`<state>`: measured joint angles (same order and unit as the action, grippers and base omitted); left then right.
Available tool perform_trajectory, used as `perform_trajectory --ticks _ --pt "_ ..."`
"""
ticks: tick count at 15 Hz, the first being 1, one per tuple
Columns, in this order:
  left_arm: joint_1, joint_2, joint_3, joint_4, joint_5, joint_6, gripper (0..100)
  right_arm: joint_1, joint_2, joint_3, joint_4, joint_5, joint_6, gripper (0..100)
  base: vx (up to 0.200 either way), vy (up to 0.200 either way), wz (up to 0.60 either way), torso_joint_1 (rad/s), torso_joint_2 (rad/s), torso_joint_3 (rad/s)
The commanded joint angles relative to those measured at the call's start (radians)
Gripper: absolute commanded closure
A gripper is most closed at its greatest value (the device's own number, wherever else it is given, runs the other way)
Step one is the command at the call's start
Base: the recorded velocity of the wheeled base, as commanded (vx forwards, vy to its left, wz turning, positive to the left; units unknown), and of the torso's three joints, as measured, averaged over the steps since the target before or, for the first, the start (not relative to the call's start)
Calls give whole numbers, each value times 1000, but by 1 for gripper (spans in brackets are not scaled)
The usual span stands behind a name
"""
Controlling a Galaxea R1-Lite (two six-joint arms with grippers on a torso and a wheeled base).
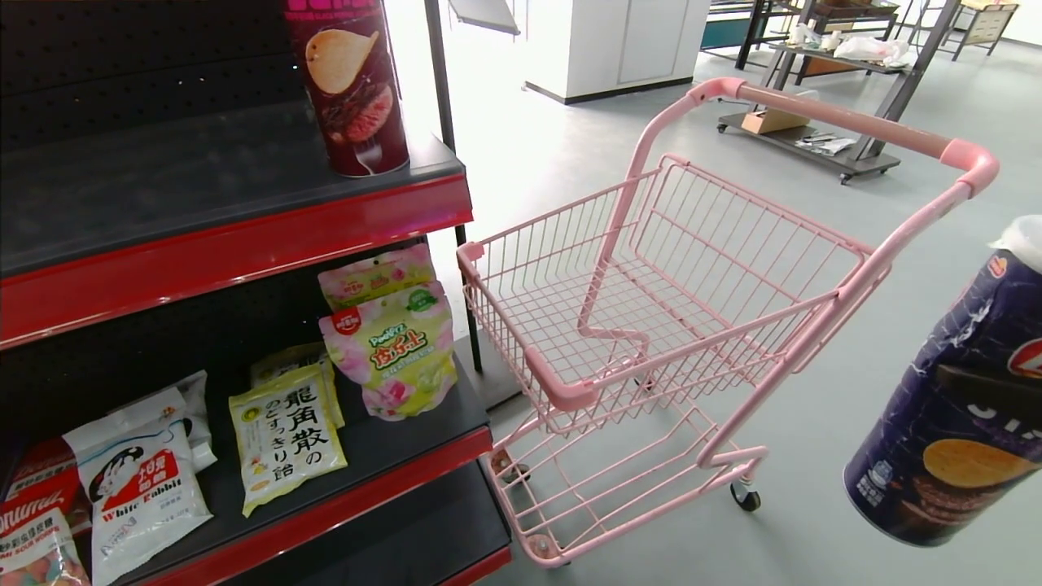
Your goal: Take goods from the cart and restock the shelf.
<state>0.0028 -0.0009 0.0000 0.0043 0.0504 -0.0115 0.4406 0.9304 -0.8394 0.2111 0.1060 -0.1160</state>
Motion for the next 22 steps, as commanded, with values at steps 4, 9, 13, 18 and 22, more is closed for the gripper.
perform_trajectory --ticks 4,9,13,18,22 --pt "0 1 0 0 0 -1 0 -2 -15 22 -1 0 -1 100 0 0 0 10 -79 -65" --pt "0 1 0 0 0 -1 0 3 24 13 -4 44 -2 100 0 0 0 95 -425 -328" --pt "0 1 0 0 0 -1 0 3 137 -4 -131 112 -2 100 0 0 0 141 -506 -367" --pt "0 1 0 0 0 -1 0 3 260 -64 -191 149 -2 100 0 0 0 185 -550 -375" --pt "0 1 0 0 0 -1 0 3 278 -66 -191 173 -2 100 0 0 0 220 -608 -382"
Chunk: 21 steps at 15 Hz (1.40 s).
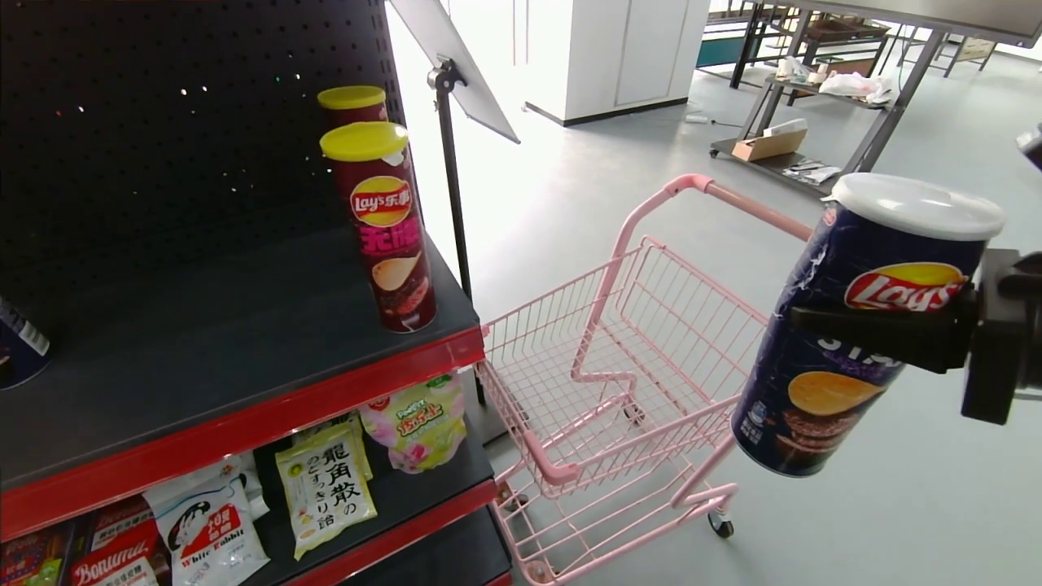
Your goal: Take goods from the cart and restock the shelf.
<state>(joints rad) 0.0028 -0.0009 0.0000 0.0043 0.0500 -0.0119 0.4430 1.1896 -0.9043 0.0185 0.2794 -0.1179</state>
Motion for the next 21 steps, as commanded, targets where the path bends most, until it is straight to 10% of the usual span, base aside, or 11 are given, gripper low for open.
perform_trajectory --ticks 1,11,21 --pt "0 1 0 0 1 0 0 0 28 -5 0 0 0 100 0 0 0 207 -510 -320" --pt "0 1 0 0 -1 1 0 0 38 -7 1 -5 0 100 -160 0 0 26 -52 -36" --pt "0 1 0 0 1 0 0 0 42 -1 1 -5 1 100 0 0 600 2 0 1"
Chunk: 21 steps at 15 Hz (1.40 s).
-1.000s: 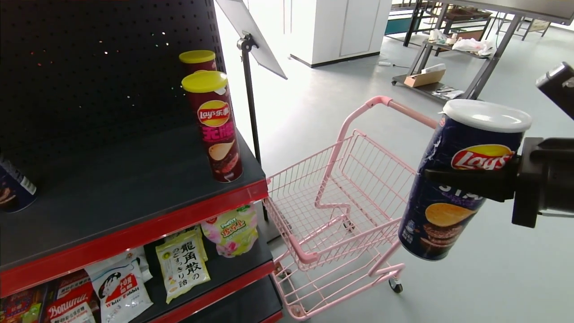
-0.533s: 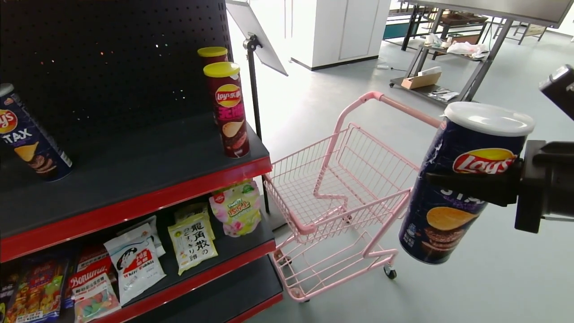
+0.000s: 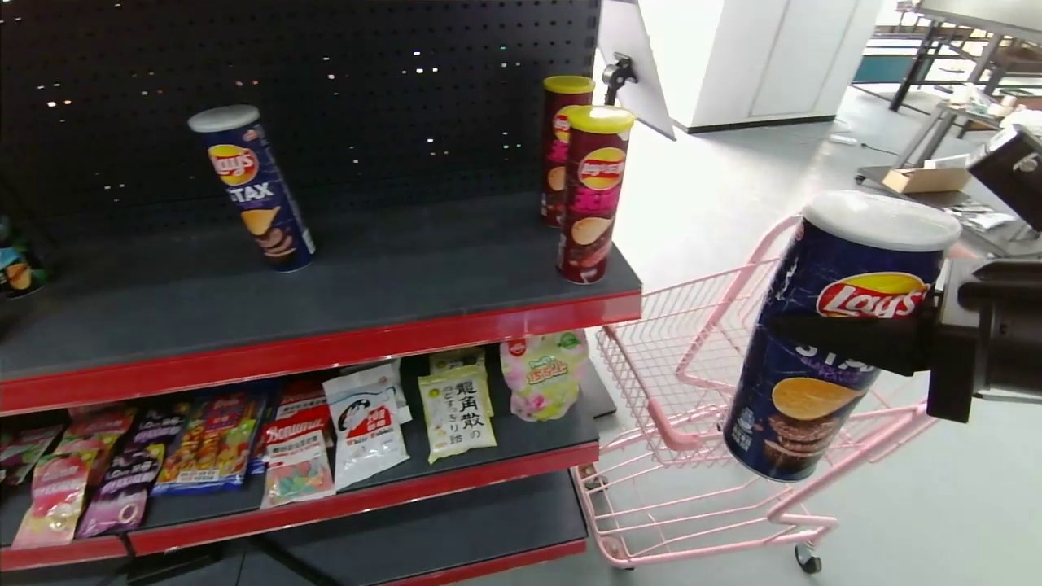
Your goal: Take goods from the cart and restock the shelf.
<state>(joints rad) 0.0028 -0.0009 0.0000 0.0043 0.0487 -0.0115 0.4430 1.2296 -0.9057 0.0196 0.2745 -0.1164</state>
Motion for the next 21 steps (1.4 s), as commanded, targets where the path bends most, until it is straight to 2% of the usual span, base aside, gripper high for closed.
perform_trajectory --ticks 1,5,10,18,21 --pt "0 1 0 0 0 -1 0 0 4 1 0 0 0 100 0 0 600 2 2 2" --pt "0 1 0 0 0 -1 0 -4 -5 45 -18 -6 -23 100 0 0 150 1 1 1" --pt "0 1 0 0 0 -1 0 2 -12 139 -208 -23 -28 100 0 0 0 0 0 0" --pt "0 1 0 0 2 -1 0 11 -38 139 -211 -8 -32 100 0 200 0 3 3 2" --pt "0 1 0 0 2 -1 0 10 -39 140 -211 51 -28 100 0 200 0 2 2 -2"
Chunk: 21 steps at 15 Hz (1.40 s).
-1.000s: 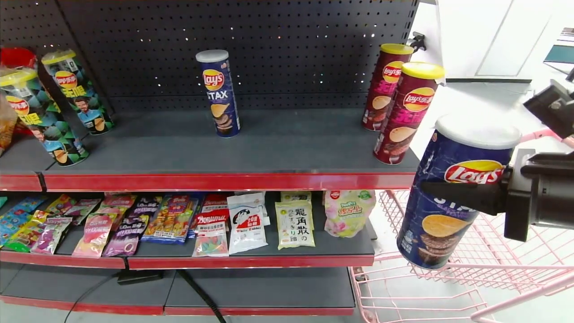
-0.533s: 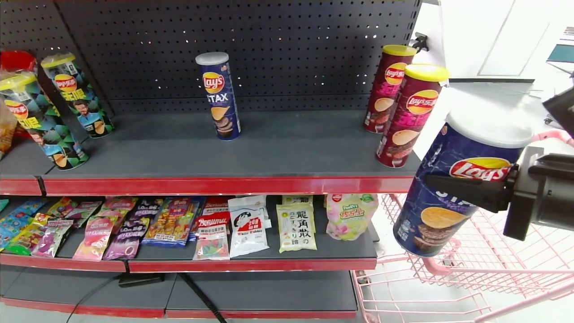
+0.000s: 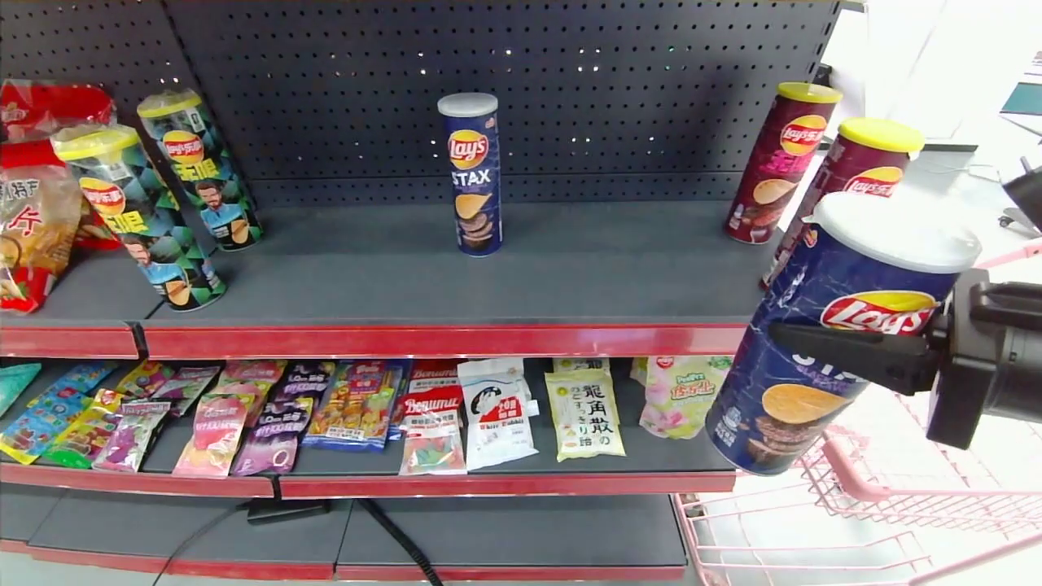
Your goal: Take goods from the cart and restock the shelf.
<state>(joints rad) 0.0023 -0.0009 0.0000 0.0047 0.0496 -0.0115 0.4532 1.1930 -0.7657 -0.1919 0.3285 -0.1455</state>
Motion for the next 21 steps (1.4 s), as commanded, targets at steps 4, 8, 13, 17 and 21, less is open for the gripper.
perform_trajectory --ticks 4,8,13,17,21 --pt "1 1 0 0 0 1 0 1 -13 0 2 26 0 100 0 200 0 1 -1 6" --pt "1 1 0 0 0 -1 0 27 -38 25 3 27 -3 100 0 0 0 0 0 0" --pt "1 1 0 0 0 -1 0 85 -46 37 3 26 -3 100 200 0 0 -5 -2 6" --pt "1 1 0 0 0 1 0 85 -47 39 3 26 -3 100 200 0 0 6 4 0" --pt "1 1 0 0 1 1 0 87 -56 40 3 26 -5 100 200 0 0 0 1 2"
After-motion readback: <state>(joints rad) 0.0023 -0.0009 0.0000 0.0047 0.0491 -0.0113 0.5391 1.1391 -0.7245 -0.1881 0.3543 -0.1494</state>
